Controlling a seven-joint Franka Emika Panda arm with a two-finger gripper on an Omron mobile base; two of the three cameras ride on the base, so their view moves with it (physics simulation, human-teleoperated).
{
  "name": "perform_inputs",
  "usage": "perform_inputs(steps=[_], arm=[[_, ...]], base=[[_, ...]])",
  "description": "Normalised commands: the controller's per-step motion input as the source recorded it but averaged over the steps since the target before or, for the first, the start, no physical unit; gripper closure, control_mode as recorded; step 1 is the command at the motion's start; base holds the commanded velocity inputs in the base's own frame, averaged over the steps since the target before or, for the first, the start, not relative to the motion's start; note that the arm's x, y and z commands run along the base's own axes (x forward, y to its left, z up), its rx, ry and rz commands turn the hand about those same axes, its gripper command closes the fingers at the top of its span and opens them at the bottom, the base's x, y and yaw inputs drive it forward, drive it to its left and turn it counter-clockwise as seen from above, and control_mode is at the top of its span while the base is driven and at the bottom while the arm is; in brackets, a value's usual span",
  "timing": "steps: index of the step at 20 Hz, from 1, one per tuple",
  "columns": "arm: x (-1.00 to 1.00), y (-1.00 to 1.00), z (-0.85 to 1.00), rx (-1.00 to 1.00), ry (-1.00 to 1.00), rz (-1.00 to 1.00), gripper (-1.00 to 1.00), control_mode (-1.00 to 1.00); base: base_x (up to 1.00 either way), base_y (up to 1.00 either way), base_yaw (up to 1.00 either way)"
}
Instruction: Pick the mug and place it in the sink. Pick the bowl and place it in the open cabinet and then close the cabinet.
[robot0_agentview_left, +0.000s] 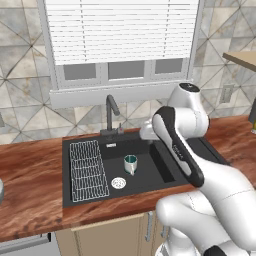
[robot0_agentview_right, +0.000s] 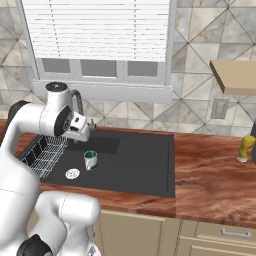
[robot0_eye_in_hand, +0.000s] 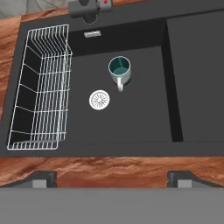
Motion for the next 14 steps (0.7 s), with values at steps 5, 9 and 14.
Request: perform_inputs(steps=[5,9,14], arm=[[-0.12,0.0,0.13,0.0,0.04,0.0,-1.0,1.0],[0.0,0.0,0.0,0.0,0.0,0.0,-1.0,1.0],[0.0,0.0,0.0,0.0,0.0,0.0,-1.0,1.0]], base=[[-0.11,0.05,0.0],[-0.33,0.44,0.0],[-0.21,0.94,0.0]])
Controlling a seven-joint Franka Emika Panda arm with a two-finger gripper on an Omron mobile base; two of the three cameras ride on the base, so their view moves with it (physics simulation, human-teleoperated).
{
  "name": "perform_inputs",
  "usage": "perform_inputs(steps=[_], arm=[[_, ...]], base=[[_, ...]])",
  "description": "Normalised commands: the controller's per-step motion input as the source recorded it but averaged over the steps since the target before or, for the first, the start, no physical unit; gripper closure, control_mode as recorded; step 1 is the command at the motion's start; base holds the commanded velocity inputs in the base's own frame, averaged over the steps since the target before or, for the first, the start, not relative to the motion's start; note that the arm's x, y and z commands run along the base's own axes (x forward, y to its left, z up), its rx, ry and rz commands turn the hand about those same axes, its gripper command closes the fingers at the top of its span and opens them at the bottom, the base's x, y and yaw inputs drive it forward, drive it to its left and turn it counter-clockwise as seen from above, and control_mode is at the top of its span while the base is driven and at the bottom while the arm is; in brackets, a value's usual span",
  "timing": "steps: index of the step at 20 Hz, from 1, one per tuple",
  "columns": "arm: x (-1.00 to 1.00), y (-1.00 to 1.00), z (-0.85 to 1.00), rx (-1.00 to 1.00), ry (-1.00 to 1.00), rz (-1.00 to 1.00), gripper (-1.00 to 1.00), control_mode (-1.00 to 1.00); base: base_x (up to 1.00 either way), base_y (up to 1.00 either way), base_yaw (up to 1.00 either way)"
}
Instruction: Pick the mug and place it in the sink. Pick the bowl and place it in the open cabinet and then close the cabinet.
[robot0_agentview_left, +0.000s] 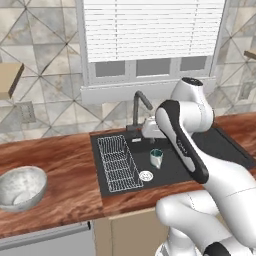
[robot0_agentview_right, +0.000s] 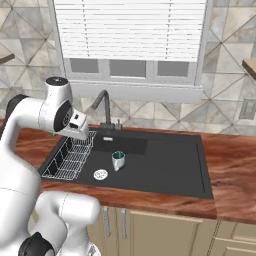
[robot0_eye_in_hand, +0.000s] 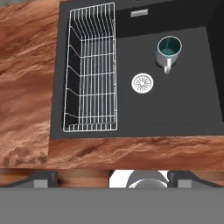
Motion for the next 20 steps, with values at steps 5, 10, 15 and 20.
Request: perform_inputs(steps=[5,10,15,20], arm=[[0.0,0.0,0.0,0.0,0.0,0.0,-1.0,1.0],[0.0,0.0,0.0,0.0,0.0,0.0,-1.0,1.0],[0.0,0.0,0.0,0.0,0.0,0.0,-1.0,1.0],[0.0,0.0,0.0,0.0,0.0,0.0,-1.0,1.0]], base=[[0.0,1.0,0.0],[0.0,1.0,0.0],[0.06,0.73,0.0],[0.63,0.12,0.02]])
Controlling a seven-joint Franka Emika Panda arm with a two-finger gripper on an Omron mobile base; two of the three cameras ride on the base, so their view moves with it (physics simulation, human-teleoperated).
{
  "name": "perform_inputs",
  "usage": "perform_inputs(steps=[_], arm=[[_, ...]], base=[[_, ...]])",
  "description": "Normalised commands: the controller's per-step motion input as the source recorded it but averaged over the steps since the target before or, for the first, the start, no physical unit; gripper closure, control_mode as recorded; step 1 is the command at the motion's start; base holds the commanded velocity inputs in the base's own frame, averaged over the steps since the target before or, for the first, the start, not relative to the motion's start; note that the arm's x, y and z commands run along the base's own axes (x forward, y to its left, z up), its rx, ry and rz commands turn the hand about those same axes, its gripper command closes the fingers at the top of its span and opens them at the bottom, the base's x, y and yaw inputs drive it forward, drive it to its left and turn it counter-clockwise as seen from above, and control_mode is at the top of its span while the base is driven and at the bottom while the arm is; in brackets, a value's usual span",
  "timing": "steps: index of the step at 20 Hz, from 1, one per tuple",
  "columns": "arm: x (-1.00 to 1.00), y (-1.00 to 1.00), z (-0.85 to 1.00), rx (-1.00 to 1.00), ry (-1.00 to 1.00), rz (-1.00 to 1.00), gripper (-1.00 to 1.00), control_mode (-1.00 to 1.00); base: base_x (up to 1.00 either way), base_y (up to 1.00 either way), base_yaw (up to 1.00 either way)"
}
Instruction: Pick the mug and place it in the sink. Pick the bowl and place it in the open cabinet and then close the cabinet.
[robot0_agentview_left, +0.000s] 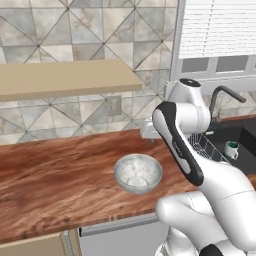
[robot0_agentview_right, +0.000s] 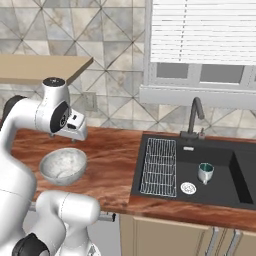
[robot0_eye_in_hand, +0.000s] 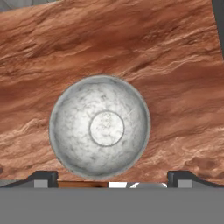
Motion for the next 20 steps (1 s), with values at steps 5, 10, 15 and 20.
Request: perform_inputs(steps=[5,10,15,20], arm=[[0.0,0.0,0.0,0.0,0.0,0.0,-1.0,1.0],[0.0,0.0,0.0,0.0,0.0,0.0,-1.0,1.0],[0.0,0.0,0.0,0.0,0.0,0.0,-1.0,1.0],[0.0,-0.11,0.0,0.0,0.05,0.0,-1.0,-1.0]], base=[[0.53,-0.11,0.08],[0.53,-0.19,0.15],[0.35,-0.09,0.07],[0.0,-0.02,0.0]])
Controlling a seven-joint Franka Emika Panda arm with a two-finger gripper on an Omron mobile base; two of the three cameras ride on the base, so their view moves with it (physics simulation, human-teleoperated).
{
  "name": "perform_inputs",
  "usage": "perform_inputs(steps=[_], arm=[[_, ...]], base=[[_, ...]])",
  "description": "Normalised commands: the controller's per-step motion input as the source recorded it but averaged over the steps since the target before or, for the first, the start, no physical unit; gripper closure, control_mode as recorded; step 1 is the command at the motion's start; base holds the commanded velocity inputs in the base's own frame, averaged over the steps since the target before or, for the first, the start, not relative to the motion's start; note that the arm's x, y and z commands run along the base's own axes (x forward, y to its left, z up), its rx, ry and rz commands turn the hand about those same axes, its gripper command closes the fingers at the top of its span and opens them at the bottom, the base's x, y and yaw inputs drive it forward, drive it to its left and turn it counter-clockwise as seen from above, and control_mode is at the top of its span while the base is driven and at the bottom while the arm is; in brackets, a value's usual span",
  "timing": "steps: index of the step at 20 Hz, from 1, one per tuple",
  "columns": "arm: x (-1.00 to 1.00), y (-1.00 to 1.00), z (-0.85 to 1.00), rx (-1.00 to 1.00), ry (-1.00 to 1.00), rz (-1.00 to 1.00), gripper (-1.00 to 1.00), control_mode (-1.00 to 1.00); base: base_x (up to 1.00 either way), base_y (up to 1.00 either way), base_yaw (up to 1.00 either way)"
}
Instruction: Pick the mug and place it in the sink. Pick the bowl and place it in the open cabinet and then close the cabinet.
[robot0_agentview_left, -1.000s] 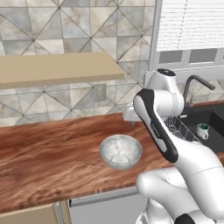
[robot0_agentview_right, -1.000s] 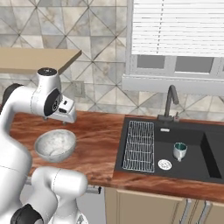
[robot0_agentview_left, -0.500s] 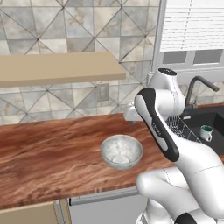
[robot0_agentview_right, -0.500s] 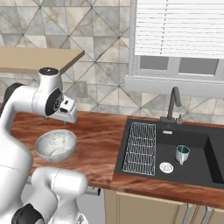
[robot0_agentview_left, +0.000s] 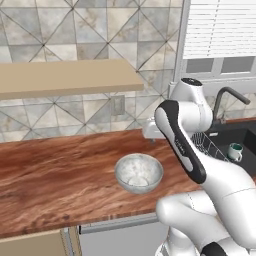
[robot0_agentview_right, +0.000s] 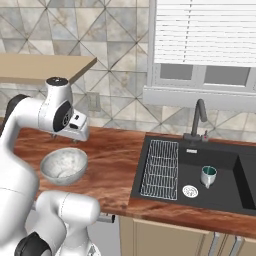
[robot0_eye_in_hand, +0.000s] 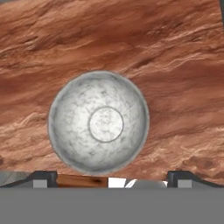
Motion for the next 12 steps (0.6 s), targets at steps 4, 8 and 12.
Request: perform_inputs(steps=[4,8,12], arm=[[0.0,-0.05,-0.02,0.0,0.04,0.0,-1.0,-1.0],[0.0,0.0,-0.14,0.0,0.03,0.0,-1.0,-1.0],[0.0,0.0,-0.4,0.0,-0.03,0.0,-1.0,-1.0]], base=[[0.0,0.0,0.0],[0.0,0.0,0.0],[0.0,0.0,0.0]])
